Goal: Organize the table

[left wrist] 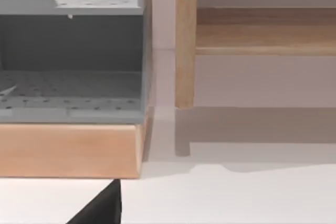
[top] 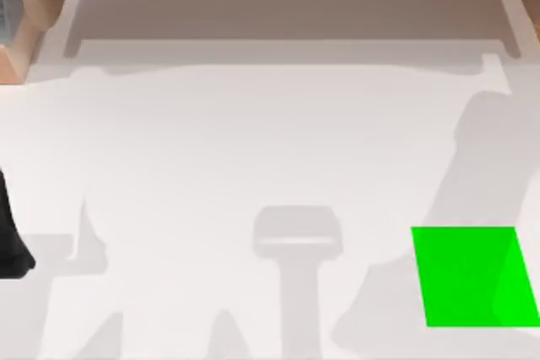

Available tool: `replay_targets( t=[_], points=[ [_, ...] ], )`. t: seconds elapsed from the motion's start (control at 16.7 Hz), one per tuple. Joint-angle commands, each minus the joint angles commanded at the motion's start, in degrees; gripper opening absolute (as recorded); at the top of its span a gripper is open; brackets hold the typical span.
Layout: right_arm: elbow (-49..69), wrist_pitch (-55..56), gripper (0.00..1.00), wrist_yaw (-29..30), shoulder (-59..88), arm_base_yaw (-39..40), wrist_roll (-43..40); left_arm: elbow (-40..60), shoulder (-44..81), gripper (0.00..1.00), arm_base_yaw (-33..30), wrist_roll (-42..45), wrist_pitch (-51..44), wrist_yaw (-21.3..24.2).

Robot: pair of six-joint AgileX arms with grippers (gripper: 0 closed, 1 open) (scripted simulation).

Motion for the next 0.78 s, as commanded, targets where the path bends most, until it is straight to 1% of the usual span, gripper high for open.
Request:
replay_targets(
  t=[0.48,0.78],
  points=[
    [-1.0,1.8,1.00,0.0,1.3,0.0,0.0,0.0,0.0,1.00,0.0,0.0,0.0,0.0],
    [-1.0,1.8,0.62,0.0,1.3,0.0,0.0,0.0,0.0,1.00,0.0,0.0,0.0,0.0]
  ],
)
